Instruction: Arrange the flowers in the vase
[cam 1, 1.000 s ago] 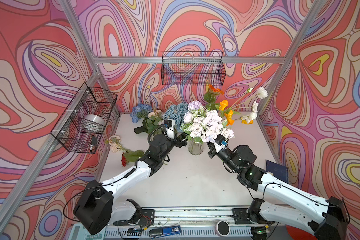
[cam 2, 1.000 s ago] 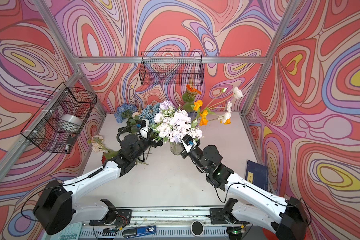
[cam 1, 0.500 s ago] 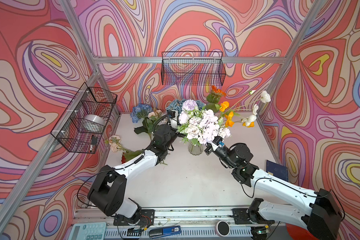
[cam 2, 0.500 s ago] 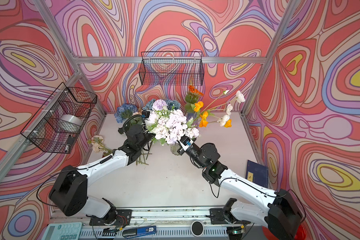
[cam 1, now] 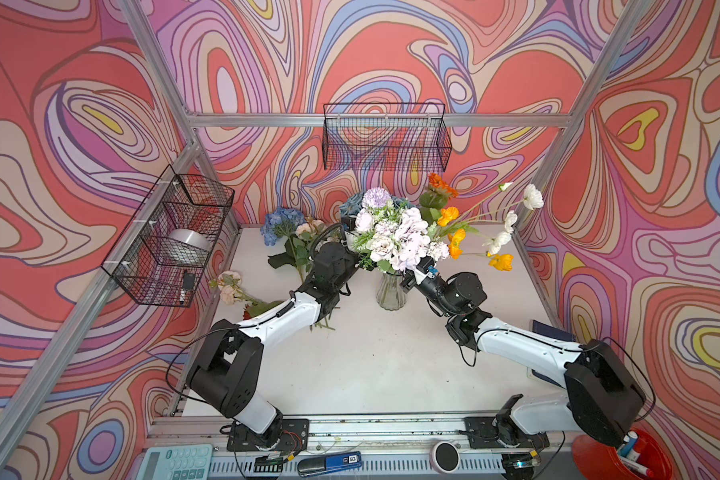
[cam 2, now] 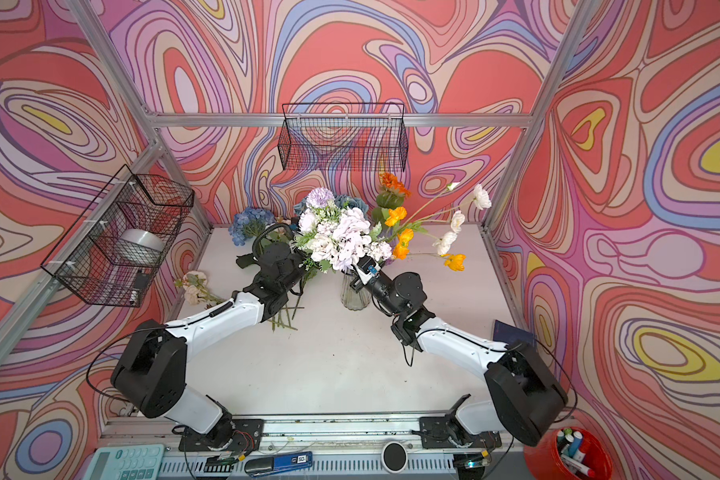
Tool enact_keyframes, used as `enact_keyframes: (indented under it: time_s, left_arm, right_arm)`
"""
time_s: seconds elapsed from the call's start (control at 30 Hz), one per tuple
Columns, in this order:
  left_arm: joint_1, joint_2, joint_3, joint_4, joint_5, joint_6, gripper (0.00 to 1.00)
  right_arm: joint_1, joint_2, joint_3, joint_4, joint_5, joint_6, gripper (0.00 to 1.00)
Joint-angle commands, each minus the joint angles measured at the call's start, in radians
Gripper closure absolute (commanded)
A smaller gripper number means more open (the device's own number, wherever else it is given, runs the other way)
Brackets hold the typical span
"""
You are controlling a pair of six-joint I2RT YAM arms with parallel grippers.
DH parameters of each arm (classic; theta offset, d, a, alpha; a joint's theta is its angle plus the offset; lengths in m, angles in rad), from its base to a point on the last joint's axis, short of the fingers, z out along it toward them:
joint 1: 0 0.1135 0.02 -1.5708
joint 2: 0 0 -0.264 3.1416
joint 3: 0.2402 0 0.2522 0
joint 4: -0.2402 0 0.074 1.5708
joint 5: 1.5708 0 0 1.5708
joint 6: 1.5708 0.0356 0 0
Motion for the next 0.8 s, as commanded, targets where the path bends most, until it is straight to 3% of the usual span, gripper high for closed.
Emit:
enact_keyframes:
  time_s: [0.0,0.17,0.77]
  left_arm:
    - [0.006,0.011,0.042,0.005,0.017,0.014,0.32]
    - [0.006,0.005,0.041,-0.007,0.016,0.019,0.32]
    - [0.021,-0.018,0.011,-0.023,0.020,0.022,0.31]
  right_arm:
    - [-0.021,0.042,0.010,0.121,-0.016,0.037,1.00]
    - [-0.028,0.045,-0.066,0.194,-0.036,0.091,1.00]
    - [-0.028,0.096,-0.170,0.144,-0.004,0.187,1.00]
